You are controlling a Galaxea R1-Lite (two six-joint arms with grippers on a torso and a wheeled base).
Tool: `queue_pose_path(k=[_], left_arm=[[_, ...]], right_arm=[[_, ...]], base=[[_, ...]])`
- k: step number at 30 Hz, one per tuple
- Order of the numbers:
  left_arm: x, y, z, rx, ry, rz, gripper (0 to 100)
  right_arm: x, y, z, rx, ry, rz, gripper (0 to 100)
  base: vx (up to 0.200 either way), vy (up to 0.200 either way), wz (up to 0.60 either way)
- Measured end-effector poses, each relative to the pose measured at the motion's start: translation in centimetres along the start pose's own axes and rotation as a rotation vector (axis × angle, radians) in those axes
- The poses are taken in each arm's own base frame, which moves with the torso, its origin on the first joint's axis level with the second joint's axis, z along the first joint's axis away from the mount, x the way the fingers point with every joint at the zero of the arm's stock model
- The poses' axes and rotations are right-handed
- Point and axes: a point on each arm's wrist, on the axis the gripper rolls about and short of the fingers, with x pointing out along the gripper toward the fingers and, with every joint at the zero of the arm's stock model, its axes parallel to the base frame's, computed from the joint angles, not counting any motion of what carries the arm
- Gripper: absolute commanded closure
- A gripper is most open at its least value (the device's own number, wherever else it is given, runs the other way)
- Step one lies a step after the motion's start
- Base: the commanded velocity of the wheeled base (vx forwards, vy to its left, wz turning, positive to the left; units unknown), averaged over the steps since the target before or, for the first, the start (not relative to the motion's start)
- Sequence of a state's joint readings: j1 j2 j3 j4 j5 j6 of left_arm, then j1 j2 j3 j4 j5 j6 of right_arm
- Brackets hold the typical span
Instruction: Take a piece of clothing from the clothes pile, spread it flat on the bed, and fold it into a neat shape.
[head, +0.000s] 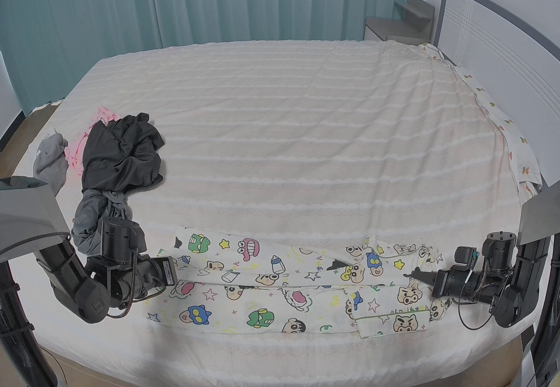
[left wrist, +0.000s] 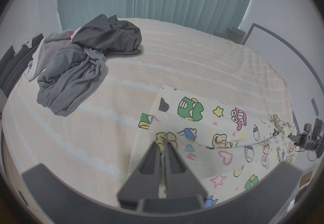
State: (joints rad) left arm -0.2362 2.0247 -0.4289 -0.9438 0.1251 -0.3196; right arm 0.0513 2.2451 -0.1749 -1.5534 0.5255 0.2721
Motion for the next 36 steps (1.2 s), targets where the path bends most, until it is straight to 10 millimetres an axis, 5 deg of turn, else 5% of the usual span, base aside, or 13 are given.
queue_pose_path(k=[1, 2, 16, 23, 29, 36], left_arm=[[0.0, 0.0, -0.1, 0.000, 0.002, 0.001, 0], [0.0, 0.0, -0.1, 0.000, 0.004, 0.002, 0], [-0.3, 0.5, 0.1, -0.103, -0.026, 0.013, 0], [-1.6, 3.1, 1.4, -0.267, -0.074, 0.025, 0], [-4.1, 4.4, 2.0, -0.475, -0.056, -0.125, 0], [-6.6, 4.6, 1.6, -0.646, 0.053, -0.345, 0]], right_arm=[[0.0, 0.0, 0.0, 0.001, 0.002, 0.000, 100], [0.0, 0.0, -0.1, 0.002, 0.004, -0.001, 0], [-1.4, 0.0, 0.5, 0.015, -0.028, -0.021, 0], [-3.9, -1.2, 2.2, 0.034, -0.132, -0.091, 0], [-5.5, -1.2, 3.6, 0.051, -0.215, -0.110, 0], [-5.5, 1.3, 5.4, 0.037, -0.240, -0.071, 0]], base=[[0.000, 0.000, 0.00], [0.000, 0.000, 0.00], [0.000, 0.000, 0.00], [0.000, 0.000, 0.00], [0.000, 0.000, 0.00], [0.000, 0.000, 0.00]])
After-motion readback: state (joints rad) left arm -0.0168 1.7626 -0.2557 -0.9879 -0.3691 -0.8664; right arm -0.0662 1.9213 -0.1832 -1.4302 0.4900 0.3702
